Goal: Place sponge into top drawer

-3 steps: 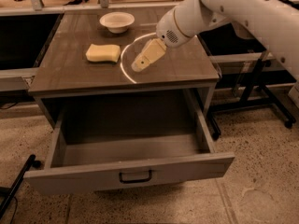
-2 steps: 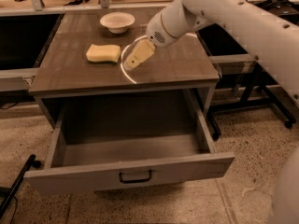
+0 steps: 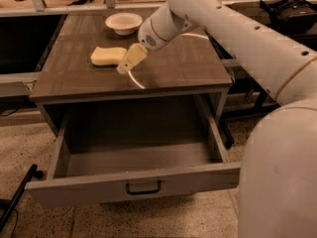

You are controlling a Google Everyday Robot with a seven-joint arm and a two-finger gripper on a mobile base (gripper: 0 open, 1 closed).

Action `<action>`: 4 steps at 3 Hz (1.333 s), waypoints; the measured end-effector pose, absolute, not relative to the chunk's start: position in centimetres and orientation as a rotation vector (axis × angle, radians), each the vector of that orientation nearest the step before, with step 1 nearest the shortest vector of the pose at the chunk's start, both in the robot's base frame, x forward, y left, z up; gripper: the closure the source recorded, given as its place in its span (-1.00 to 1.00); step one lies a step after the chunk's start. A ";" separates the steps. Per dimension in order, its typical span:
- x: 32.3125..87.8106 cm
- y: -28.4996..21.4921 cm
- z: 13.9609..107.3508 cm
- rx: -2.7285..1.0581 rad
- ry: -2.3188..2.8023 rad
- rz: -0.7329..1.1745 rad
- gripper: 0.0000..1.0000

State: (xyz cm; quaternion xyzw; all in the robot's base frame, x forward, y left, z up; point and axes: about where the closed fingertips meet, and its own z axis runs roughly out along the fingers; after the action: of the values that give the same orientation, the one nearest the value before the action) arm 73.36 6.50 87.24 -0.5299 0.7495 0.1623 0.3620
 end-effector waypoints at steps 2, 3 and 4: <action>75.5 9.1 86.4 -1.395 1.927 0.446 -1.00; 76.2 10.5 85.7 -1.425 1.926 0.465 -1.00; 76.6 11.7 85.0 -1.451 1.928 0.485 -1.00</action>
Offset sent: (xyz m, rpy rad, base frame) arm 0.0353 0.0395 -0.0073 -0.0046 0.0236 0.0521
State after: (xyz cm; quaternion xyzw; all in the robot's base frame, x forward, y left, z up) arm 76.61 11.70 85.04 -0.5558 0.7385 0.1859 0.3334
